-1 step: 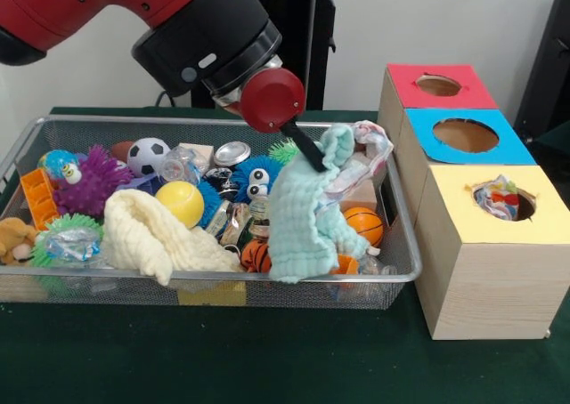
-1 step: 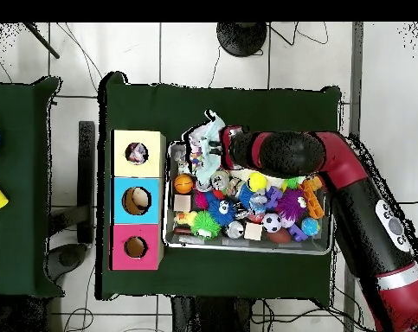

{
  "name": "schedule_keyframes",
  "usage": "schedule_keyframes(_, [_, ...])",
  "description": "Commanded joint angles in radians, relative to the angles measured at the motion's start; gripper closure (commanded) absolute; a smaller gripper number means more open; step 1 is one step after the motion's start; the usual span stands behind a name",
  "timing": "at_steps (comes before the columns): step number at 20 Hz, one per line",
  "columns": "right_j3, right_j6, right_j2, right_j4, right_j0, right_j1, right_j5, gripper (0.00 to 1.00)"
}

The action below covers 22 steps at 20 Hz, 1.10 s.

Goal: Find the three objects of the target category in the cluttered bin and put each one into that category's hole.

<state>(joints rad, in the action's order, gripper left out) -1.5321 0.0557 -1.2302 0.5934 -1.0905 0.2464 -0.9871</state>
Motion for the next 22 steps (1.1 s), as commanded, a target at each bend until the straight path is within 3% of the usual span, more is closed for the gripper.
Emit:
schedule_keyframes(1, [0.019,0.137,0.102,0.028,0.002,0.004,-0.095,1.0])
schedule_keyframes(7, [0.021,0.287,0.095,0.062,-0.007,-0.026,-0.121,1.0])
schedule_keyframes(13, [0.021,0.178,0.094,-0.013,-0.007,-0.059,-0.132,1.0])
schedule_keyframes(17, [0.035,0.226,0.09,-0.04,-0.009,-0.086,-0.19,1.0])
schedule_keyframes(22, [0.073,0.244,0.104,-0.112,0.001,-0.112,-0.379,1.0])
